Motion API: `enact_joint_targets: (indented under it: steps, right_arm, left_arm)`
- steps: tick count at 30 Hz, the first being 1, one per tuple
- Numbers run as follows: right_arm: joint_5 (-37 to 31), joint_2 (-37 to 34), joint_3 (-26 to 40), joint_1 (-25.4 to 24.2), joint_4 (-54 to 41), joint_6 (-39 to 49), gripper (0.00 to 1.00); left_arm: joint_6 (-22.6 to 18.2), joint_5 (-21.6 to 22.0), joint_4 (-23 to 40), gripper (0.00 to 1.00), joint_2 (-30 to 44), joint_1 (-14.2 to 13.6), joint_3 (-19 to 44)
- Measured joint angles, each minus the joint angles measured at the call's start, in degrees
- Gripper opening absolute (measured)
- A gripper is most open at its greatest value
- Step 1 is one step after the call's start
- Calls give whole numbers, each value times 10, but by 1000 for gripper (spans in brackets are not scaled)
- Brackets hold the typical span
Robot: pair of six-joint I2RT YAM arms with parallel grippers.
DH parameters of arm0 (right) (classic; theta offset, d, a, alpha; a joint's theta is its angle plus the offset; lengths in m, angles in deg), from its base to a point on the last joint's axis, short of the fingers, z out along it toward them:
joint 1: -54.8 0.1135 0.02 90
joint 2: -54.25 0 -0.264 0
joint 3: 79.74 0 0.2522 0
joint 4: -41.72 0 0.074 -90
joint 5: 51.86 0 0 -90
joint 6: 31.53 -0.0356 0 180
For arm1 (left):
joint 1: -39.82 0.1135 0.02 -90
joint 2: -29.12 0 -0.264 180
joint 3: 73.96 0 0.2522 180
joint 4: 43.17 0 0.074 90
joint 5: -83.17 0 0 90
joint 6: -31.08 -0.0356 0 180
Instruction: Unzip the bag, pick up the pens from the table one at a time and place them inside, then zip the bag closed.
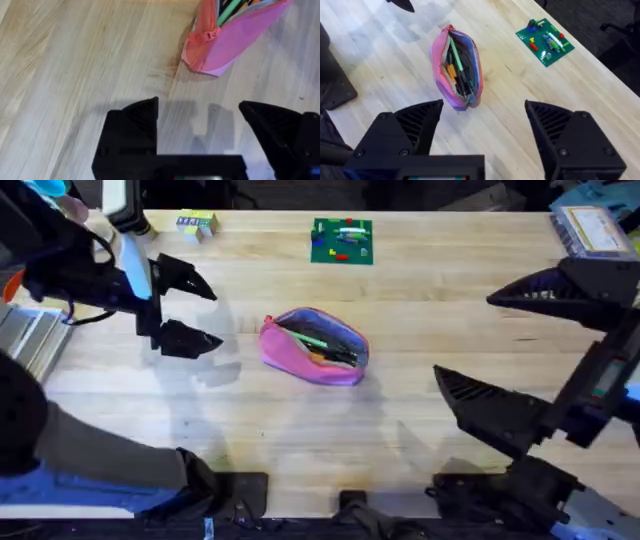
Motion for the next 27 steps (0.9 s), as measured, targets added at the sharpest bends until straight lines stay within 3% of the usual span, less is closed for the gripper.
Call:
enact_joint_targets:
  steps: [8, 23, 27]
  right_arm:
    - [0, 0, 0, 0, 0, 0, 998]
    - [0, -3, 0, 0, 7, 0, 996]
    - [0, -38, 0, 0, 33, -3, 996]
  left_arm:
    - [-40, -41, -6, 993, 56, 0, 0]
    - [-50, -63, -6, 994, 61, 0, 0]
    - [-50, -63, -6, 994, 61, 0, 0]
